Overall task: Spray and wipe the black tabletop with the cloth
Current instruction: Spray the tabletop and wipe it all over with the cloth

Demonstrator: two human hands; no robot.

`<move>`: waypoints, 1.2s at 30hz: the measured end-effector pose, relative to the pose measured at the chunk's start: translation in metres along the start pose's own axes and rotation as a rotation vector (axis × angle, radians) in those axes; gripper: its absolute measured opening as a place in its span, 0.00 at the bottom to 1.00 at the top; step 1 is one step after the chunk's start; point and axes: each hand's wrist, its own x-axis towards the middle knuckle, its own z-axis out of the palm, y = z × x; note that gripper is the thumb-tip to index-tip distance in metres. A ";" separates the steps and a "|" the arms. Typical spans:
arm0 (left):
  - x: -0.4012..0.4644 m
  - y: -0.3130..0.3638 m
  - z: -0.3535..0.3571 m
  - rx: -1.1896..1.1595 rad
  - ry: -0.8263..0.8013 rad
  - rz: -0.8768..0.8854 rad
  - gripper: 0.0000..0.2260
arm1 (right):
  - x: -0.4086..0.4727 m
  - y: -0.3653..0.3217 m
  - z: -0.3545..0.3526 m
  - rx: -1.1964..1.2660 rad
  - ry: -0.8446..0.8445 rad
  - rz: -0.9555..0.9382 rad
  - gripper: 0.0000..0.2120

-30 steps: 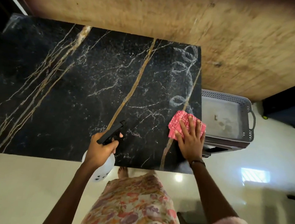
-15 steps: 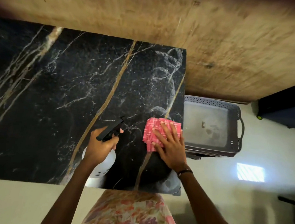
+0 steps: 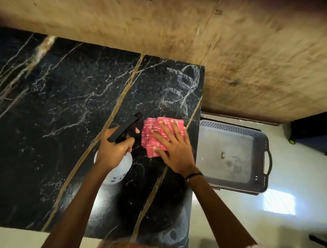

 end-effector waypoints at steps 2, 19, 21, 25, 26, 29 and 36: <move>0.009 0.007 0.003 -0.007 -0.010 0.017 0.10 | -0.009 0.027 -0.007 0.011 0.049 0.091 0.26; 0.071 0.025 0.006 -0.025 0.021 0.082 0.09 | 0.075 0.040 -0.008 -0.033 0.050 0.040 0.25; 0.075 0.027 0.006 -0.027 0.010 0.097 0.09 | 0.087 0.051 -0.011 -0.013 0.078 0.155 0.25; 0.076 0.027 0.007 -0.026 0.025 0.099 0.12 | 0.163 0.043 -0.017 0.057 0.028 0.355 0.26; 0.076 0.026 0.006 -0.029 0.036 0.099 0.12 | 0.184 0.039 -0.018 0.066 -0.005 0.354 0.26; 0.073 0.023 0.007 -0.060 0.066 0.125 0.12 | 0.231 0.020 -0.021 0.044 -0.082 0.273 0.25; 0.076 0.020 0.009 -0.043 0.115 0.133 0.14 | 0.174 0.006 -0.018 0.026 0.027 0.108 0.26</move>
